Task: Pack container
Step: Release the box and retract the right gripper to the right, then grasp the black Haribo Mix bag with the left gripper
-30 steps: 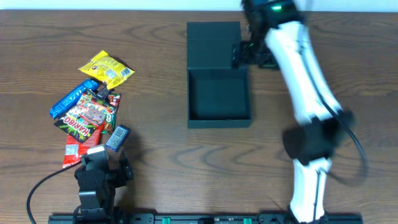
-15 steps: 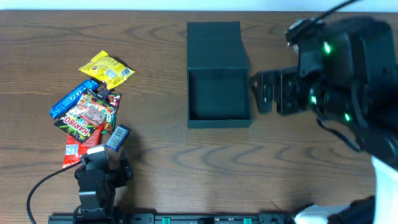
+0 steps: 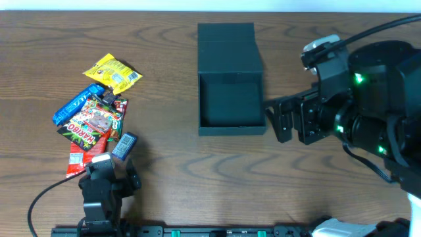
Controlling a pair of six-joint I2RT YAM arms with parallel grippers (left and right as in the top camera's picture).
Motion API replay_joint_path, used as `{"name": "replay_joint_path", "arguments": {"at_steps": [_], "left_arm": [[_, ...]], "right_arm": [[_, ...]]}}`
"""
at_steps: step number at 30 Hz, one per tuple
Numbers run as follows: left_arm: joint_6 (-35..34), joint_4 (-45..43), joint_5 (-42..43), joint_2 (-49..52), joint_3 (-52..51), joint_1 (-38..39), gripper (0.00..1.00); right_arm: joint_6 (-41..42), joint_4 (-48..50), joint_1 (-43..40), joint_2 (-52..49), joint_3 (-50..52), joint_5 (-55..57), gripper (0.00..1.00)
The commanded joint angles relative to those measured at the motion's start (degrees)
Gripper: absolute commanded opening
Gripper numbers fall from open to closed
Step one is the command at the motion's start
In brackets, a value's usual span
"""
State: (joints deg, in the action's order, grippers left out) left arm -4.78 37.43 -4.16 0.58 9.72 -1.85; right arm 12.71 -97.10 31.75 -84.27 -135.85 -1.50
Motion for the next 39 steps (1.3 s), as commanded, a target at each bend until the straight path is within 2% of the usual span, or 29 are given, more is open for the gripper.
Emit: {"name": "replay_joint_path", "arguments": {"at_steps": [1,5,7,11,14,17,19,23,28,31,32,33,35,39], "left_arm": [[-6.05,-4.17,5.7,-0.35,-0.5,-0.26,0.95],[-28.17,-7.28,24.06,-0.35,-0.5,-0.26,0.95],[-30.73,-8.15,23.8,-0.35,-0.5,-0.28,0.95],[-43.36,-15.98,24.28,-0.35,-0.5,-0.28,0.95],[-41.4,-24.61,24.76,-0.28,-0.5,-0.28,0.95],[-40.02,-27.45,23.02,1.09,-0.13,-0.28,0.96],[-39.28,-25.57,20.63,4.55,1.22,-0.28,0.96],[-31.93,-19.63,15.04,16.57,7.82,-0.28,0.96],[-21.77,-8.57,3.32,40.39,23.93,-0.28,0.96],[-23.06,-3.37,-1.53,50.95,30.58,-0.31,0.95],[-25.55,-1.42,-2.62,54.31,32.44,-0.39,0.96],[-31.36,2.01,-4.52,60.96,35.52,-0.5,0.95],[-34.25,2.05,-5.77,66.47,36.85,-0.5,0.95],[-34.56,-2.29,-8.28,74.42,37.03,-0.5,0.95]], "right_arm": [[-1.53,-0.17,0.59,-0.07,1.46,-0.04,0.99],[-3.19,-0.17,0.59,-0.07,3.37,-0.04,0.99],[-3.17,-0.17,0.59,-0.13,4.02,-0.04,0.99],[-3.17,0.17,0.57,-0.22,4.28,0.0,0.99],[-3.19,1.9,0.52,-0.22,4.28,1.95,0.99],[-3.19,3.34,0.55,-0.22,4.28,6.03,0.99],[-3.21,4.2,0.52,-0.22,4.28,7.93,0.99],[-6.36,4.72,0.55,-0.22,4.28,7.23,0.99],[-8.9,2.75,0.55,-0.11,4.28,7.06,0.99],[-8.98,0.59,0.55,0.59,4.33,7.04,0.99],[-8.98,0.33,0.55,1.14,4.42,7.06,0.99],[-9.49,0.2,0.55,2.75,4.92,7.06,0.99],[-10.29,0.57,0.55,4.79,6.38,7.08,0.99],[-12.72,2.34,0.55,9.46,12.24,7.1,0.99]]}}
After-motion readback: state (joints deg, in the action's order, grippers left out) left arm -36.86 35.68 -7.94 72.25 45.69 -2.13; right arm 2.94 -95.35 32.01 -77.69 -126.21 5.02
